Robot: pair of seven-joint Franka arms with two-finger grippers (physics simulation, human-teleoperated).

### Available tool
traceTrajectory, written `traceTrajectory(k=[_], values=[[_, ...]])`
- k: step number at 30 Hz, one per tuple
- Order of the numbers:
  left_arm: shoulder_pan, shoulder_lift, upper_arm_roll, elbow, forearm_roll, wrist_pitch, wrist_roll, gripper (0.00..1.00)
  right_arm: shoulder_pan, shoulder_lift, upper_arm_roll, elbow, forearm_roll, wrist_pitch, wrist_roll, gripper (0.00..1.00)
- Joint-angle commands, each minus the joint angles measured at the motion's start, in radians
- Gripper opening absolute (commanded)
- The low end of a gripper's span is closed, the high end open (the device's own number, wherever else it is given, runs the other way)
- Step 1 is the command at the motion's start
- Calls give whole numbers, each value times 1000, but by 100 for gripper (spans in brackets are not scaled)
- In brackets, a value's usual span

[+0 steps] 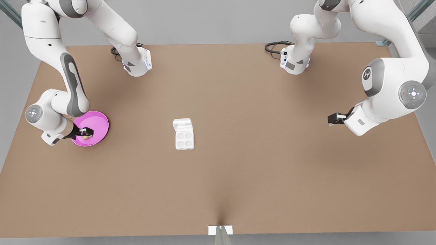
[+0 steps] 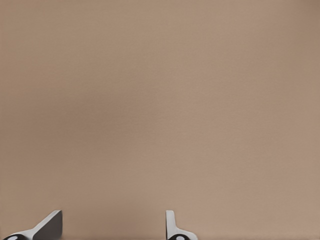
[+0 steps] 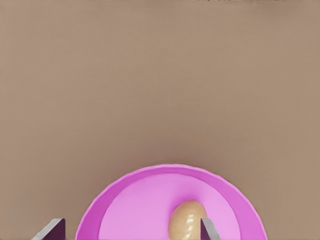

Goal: Pack egg into the box and close the box lid

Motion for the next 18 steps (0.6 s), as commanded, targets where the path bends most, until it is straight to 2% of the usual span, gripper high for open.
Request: traceTrajectory(k=[1, 15, 18], values=[[0, 3, 0, 0, 1, 6, 21, 100, -7, 37, 0, 3, -1, 160, -561, 100], [6, 46, 2, 0, 4, 21, 21, 100, -61, 70, 0, -14, 0, 203, -563, 100], [2, 46, 2, 0, 4, 22, 21, 100, -50, 64, 0, -33, 0, 137, -128, 100]])
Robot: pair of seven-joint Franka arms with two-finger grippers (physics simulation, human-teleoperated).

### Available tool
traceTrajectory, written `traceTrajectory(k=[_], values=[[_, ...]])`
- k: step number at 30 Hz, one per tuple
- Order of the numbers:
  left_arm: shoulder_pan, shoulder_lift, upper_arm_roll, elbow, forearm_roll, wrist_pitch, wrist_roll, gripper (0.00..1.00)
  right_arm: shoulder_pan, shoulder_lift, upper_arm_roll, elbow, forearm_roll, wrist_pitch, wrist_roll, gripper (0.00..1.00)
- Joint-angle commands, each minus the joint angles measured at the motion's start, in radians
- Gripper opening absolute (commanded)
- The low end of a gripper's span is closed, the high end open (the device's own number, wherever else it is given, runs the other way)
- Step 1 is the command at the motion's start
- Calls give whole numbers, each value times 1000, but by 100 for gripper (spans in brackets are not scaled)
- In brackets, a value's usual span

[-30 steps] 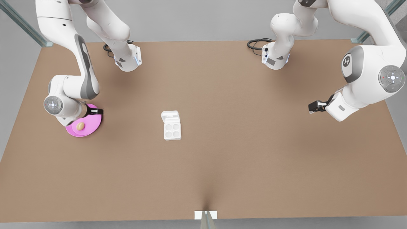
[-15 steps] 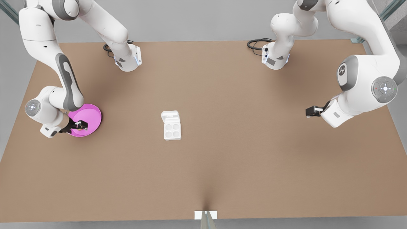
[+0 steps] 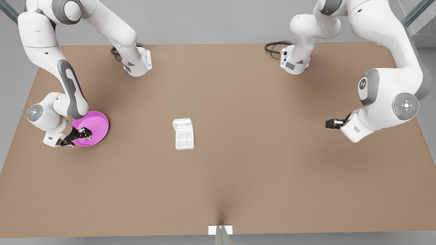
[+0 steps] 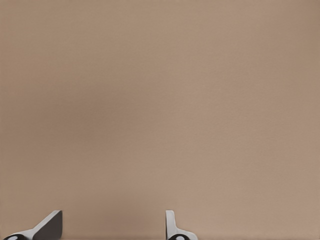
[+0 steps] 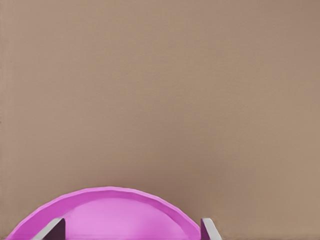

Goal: Pack egg into the box and close the box lid

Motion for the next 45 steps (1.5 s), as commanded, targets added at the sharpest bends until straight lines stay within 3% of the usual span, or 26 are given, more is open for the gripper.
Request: traceTrajectory(k=[1, 6, 10, 13, 15, 20, 45], values=[[-2, -1, 0, 0, 1, 5, 7, 100, 4, -1, 0, -3, 2, -49, 283, 100], [-2, 0, 0, 0, 0, 5, 7, 100, 1, -7, 0, -9, 0, -81, 355, 100], [-2, 3, 0, 0, -2, 11, 7, 100, -8, -200, 36, -205, 0, -88, 418, 100], [-1, 10, 0, 0, -2, 17, 7, 100, -8, -168, 36, -207, 0, 1, 475, 100], [-2, 10, 0, 0, -2, 17, 7, 100, -8, -71, 34, -195, 0, 83, 480, 100], [-2, 10, 0, 0, -2, 17, 7, 100, -11, 8, 34, -150, 2, 86, 480, 100], [-20, 7, -6, -1, -4, -15, 29, 100, -45, -21, 37, -90, 2, -29, 432, 100]])
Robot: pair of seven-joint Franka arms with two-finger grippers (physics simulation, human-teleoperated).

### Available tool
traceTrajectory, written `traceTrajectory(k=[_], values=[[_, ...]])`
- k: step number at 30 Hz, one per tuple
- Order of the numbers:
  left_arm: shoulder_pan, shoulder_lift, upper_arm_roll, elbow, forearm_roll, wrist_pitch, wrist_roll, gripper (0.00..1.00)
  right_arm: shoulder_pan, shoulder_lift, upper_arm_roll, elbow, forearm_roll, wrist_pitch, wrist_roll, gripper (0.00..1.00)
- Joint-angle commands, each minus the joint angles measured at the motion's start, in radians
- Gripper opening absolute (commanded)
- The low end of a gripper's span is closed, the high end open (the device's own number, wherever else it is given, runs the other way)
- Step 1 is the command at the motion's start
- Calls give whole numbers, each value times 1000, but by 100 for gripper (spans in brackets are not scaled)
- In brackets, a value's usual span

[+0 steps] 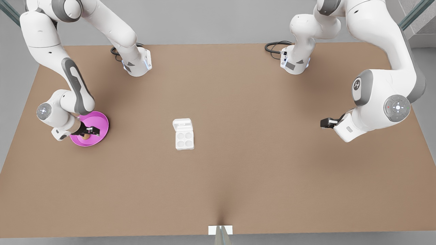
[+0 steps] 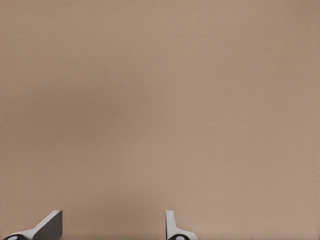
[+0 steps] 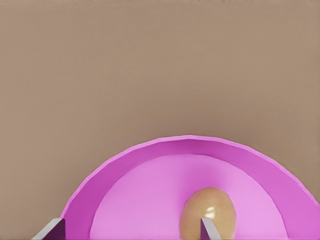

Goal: Pack egg into the box and close the box lid

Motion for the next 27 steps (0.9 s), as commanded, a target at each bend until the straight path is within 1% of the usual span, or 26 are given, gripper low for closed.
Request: traceTrajectory(k=[1, 5, 7, 9, 11, 27], values=[[0, -1, 1, 0, 0, -2, 7, 100, -1, 0, -2, 14, 2, -18, 11, 100], [0, -2, 1, 0, 0, -1, 7, 100, -19, 14, -3, 52, -1, -15, 3, 100], [-3, -2, -2, 2, -1, -17, 7, 100, -19, 48, -3, 81, -1, -11, 2, 100], [-3, -7, -5, 45, 5, -24, 10, 100, -16, 62, -3, 81, -1, -7, 6, 100], [-6, -4, -20, 43, 6, -19, 9, 100, -17, 108, -3, 98, -2, 11, 3, 100], [2, 2, -28, 43, 8, 1, 10, 100, -86, 109, -9, 64, -47, 15, 3, 100]])
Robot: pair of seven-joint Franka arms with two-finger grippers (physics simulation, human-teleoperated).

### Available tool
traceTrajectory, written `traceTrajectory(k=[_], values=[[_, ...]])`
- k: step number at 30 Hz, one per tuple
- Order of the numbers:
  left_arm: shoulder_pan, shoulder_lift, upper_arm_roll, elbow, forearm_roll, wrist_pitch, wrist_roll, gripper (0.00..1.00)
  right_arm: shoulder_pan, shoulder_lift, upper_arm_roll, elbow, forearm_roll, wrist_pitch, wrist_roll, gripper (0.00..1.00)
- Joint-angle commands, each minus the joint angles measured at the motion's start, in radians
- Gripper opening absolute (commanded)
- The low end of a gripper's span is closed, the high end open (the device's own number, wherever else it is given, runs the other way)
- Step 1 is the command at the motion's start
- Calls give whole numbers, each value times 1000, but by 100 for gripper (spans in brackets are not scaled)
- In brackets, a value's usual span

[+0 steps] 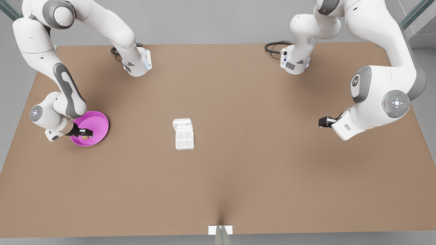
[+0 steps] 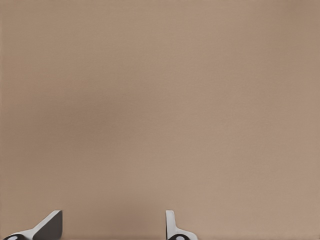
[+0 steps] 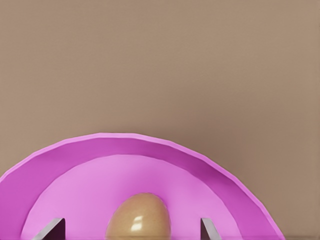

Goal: Pack egg into the box and close the box lid

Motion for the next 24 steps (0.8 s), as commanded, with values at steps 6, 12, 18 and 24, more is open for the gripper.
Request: traceTrajectory(k=[6, 12, 18, 24], values=[[0, 0, 0, 0, 1, 12, 2, 100, 6, 29, 0, 8, -2, 8, -5, 100], [2, 7, 0, -1, 1, 21, 3, 100, 3, 40, 2, 14, -1, -21, -5, 48], [5, 10, 3, -1, 1, 30, 2, 100, 4, 38, 5, 17, -1, -35, -2, 44], [5, 15, 3, -1, 1, 30, 3, 100, -48, 0, 129, 115, 7, -311, 35, 43]])
